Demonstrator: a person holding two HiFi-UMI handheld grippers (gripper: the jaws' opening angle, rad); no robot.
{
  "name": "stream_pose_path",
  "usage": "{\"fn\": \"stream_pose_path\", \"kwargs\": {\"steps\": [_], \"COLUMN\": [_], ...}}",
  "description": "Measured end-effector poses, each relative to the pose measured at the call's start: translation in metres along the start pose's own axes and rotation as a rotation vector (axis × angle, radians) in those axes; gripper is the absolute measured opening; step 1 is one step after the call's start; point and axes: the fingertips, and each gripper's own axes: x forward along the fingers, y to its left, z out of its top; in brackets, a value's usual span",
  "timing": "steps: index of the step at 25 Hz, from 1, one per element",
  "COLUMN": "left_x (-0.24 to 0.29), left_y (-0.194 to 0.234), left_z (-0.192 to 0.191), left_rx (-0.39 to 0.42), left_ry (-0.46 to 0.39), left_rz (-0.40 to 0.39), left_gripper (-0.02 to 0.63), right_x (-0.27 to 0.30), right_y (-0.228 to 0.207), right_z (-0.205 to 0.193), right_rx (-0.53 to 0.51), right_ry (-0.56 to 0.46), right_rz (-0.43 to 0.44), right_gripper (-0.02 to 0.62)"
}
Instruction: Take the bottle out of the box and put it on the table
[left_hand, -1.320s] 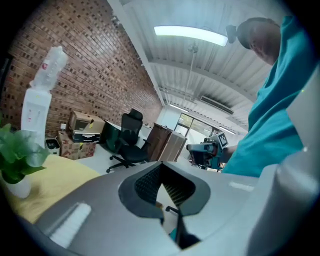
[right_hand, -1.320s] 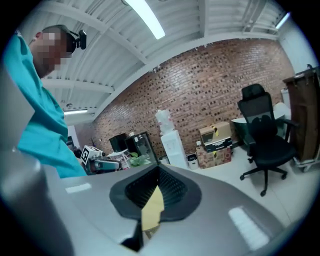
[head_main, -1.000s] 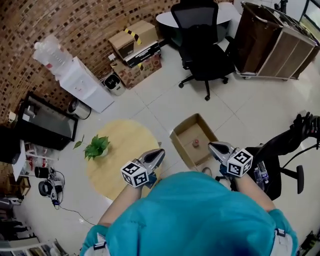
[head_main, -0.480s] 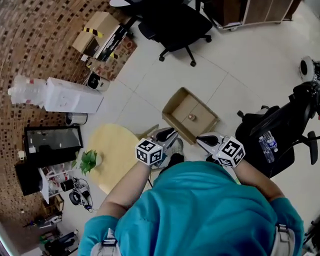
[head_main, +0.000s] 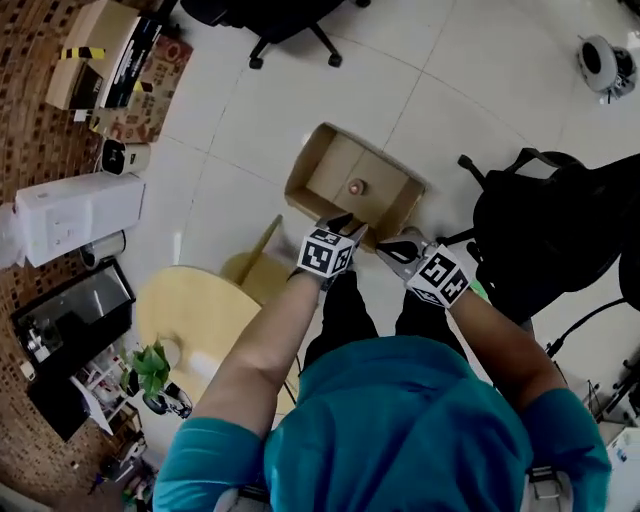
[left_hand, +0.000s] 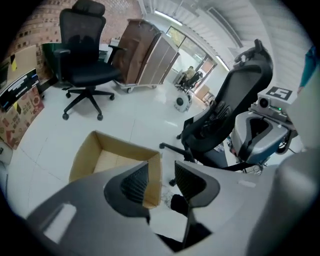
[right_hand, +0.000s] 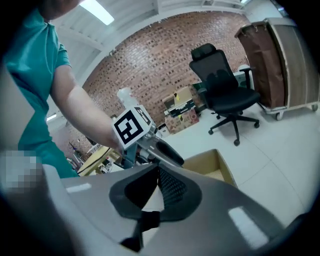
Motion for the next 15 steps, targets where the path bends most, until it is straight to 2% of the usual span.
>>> {"fn": "stream_pose_path", "kwargs": {"steps": [4,8,12,15], "left_x": [0.060,0.123,0.173,0.199], "left_y": [0.073,0.116,0.164,0.185], "left_z": [-0.055,-0.144,-0.212,-0.233], "left_rx": [-0.016,-0.032,-0.013,0.008], "left_ry": [0.079,0.145,0.219,0.265], "left_rz": [0.050,0.069,0.098,0.112], "left_gripper": [0.173,0.178,0.187,0.187], "right_x": [0.074,0.129,0.175,0.193], "right_y": [-0.062,-0.095,-0.123,-0.147], "right_z": [-0.077,-0.192,-0.266,-0.307], "right_rx": [0.093,0.198,0.221,0.212], "right_ry": [0.074,0.137,0.192,0.233], "right_rz": [-0.081,-0.139,-0.159,-0.165], "right_gripper": [0.003,0.003,0.003,0.003]}}
